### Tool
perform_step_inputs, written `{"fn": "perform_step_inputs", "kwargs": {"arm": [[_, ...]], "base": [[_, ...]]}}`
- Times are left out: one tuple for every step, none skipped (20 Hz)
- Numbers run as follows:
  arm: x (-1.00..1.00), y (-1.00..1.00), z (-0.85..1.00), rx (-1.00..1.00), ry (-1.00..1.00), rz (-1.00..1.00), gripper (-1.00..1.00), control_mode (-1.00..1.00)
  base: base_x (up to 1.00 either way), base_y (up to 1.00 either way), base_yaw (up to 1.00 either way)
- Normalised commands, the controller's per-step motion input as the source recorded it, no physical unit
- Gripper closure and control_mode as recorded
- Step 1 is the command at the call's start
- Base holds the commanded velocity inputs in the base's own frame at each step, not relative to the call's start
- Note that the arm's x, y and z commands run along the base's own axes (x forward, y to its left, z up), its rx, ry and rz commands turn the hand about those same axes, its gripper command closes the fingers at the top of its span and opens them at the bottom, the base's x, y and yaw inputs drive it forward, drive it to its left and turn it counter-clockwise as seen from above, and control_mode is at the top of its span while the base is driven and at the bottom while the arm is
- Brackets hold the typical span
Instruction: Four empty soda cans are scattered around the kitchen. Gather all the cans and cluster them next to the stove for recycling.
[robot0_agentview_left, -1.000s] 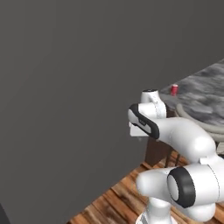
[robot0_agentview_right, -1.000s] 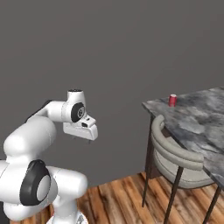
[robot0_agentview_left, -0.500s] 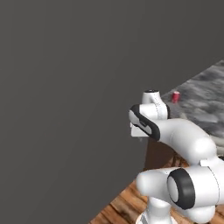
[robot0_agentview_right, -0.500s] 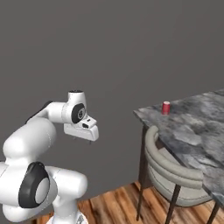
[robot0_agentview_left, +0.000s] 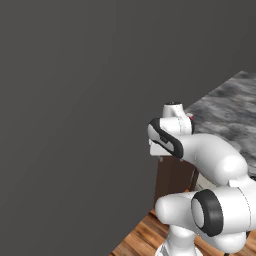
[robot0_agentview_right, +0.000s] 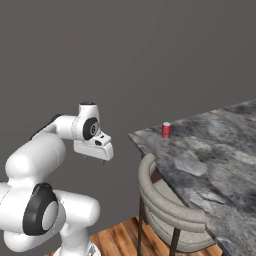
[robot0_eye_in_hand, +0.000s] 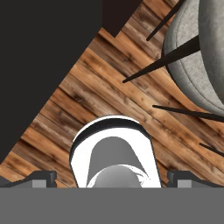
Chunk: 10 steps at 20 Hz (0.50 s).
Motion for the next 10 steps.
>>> {"fn": "perform_step_inputs", "kwargs": {"arm": [[0.0,0.0,0.0,0.0,0.0,0.0,-1.0,1.0],[0.0,0.0,0.0,0.0,0.0,0.0,-1.0,1.0],[0.0,0.0,0.0,0.0,0.0,0.0,-1.0,1.0],[0.0,0.0,0.0,0.0,0.0,0.0,-1.0,1.0],[0.0,0.0,0.0,0.0,0.0,0.0,-1.0,1.0],[0.0,0.0,0.0,0.0,0.0,0.0,-1.0,1.0],[0.0,0.0,0.0,0.0,0.0,0.0,-1.0,1.0],[0.0,0.0,0.0,0.0,0.0,0.0,-1.0,1.0],[0.0,0.0,0.0,0.0,0.0,0.0,-1.0,1.0],[0.0,0.0,0.0,0.0,0.0,0.0,-1.0,1.0]], "base": [[0.31,0.17,-0.19],[0.28,0.11,-0.19],[0.26,0.01,-0.18],[0.29,0.0,-0.19],[0.3,0.0,-0.19],[0.31,0.0,-0.19],[0.34,0.04,-0.2],[0.36,0.15,-0.2],[0.35,0.25,-0.2],[0.25,0.27,-0.16]]}}
